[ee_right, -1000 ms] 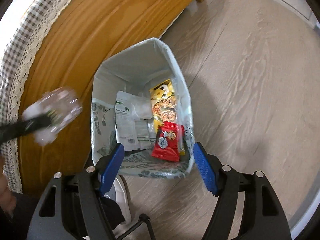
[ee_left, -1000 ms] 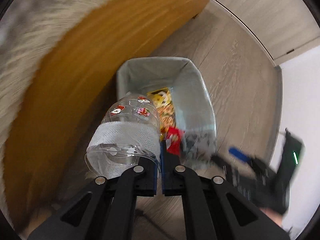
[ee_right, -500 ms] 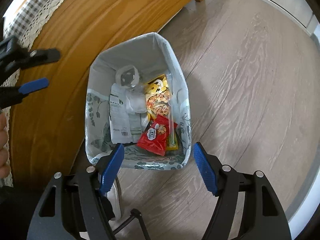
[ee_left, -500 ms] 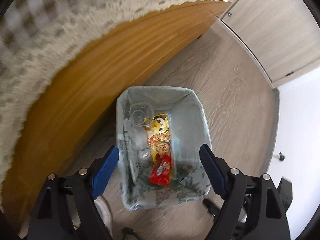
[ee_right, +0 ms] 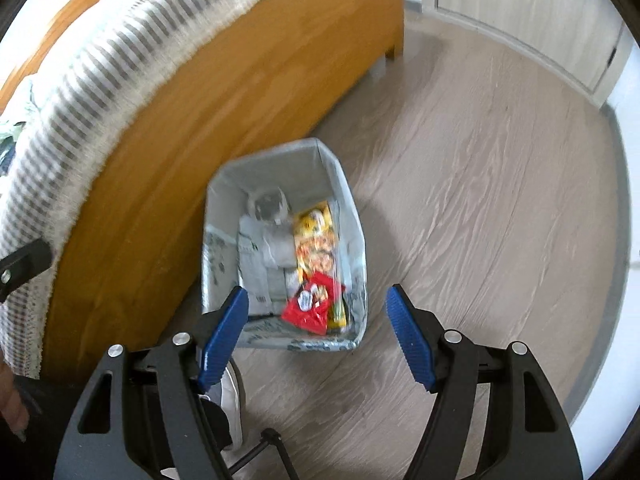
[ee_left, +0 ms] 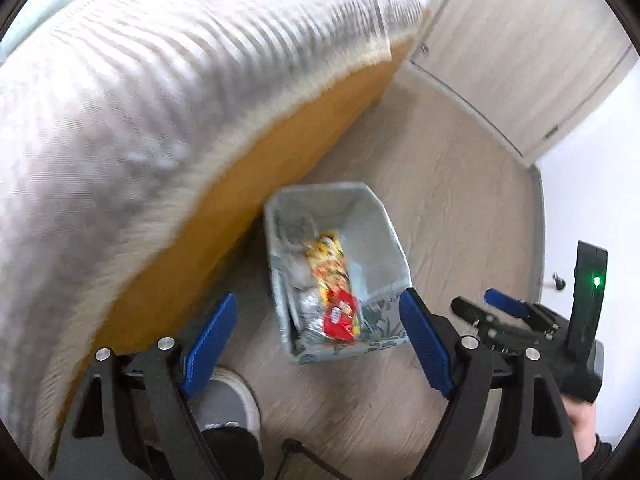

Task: Collect trash
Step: 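Move both tools back toward the remaining trash on the blanket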

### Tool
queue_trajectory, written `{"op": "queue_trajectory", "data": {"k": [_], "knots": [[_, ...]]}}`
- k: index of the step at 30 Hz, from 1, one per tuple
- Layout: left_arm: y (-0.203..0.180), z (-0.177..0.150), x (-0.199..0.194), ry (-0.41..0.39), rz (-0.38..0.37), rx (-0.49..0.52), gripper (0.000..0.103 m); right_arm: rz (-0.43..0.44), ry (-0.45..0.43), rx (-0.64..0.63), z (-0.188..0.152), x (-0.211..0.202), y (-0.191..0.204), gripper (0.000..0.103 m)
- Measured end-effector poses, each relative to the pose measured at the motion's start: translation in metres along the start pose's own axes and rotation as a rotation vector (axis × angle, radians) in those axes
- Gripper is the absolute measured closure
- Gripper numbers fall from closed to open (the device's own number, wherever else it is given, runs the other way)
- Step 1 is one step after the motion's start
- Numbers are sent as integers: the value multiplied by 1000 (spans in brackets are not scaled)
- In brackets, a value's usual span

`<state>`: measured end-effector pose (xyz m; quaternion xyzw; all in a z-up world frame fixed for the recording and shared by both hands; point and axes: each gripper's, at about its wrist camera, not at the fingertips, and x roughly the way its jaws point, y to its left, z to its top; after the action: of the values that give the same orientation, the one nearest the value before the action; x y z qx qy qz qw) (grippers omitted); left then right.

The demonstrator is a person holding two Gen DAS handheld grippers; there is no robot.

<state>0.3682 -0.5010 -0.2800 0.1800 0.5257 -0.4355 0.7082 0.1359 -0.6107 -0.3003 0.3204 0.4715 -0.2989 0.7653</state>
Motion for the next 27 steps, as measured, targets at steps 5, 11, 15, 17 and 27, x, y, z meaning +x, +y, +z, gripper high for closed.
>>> {"op": "queue_trajectory", "data": {"k": [5, 11, 15, 17, 27], "knots": [[36, -9, -118, -256, -33, -69, 18, -4, -124, -91, 17, -58, 38, 34], [134, -12, -229, -505, 26, -220, 14, 80, -257, -240, 28, -116, 134, 34], [220, -33, -267, -616, 96, -344, 12, 155, -308, -349, 26, -133, 211, 29], [260, -57, -276, -659, 91, -385, 11, 160, -332, -424, 22, -134, 251, 29], [445, -138, -288, -628, 262, -784, 11, 303, -286, -645, 2, -81, 440, 29]]}}
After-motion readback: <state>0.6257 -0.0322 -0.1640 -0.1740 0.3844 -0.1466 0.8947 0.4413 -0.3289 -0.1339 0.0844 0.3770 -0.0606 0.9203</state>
